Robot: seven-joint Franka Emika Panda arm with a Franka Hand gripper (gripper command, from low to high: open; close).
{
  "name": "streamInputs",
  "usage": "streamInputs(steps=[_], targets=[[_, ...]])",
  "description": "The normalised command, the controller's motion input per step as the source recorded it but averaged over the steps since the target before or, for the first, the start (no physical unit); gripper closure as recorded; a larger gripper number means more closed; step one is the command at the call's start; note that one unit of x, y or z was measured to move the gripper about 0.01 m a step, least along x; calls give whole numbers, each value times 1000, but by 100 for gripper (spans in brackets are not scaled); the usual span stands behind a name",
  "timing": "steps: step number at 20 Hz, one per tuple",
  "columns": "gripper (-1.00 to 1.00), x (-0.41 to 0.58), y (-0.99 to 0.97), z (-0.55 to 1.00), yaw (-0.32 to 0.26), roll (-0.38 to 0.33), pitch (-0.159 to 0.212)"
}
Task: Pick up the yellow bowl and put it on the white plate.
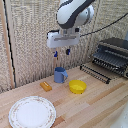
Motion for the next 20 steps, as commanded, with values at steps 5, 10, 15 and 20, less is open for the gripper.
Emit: streamInputs(steps=[5, 10, 15, 20], targets=[[-100, -250, -568, -295, -75, 48, 12], [-100, -201, -729, -304, -88, 77, 0], [-100, -153, -751, -347, -11, 59, 0], [-100, -95, -600, -397, 0, 33, 0]])
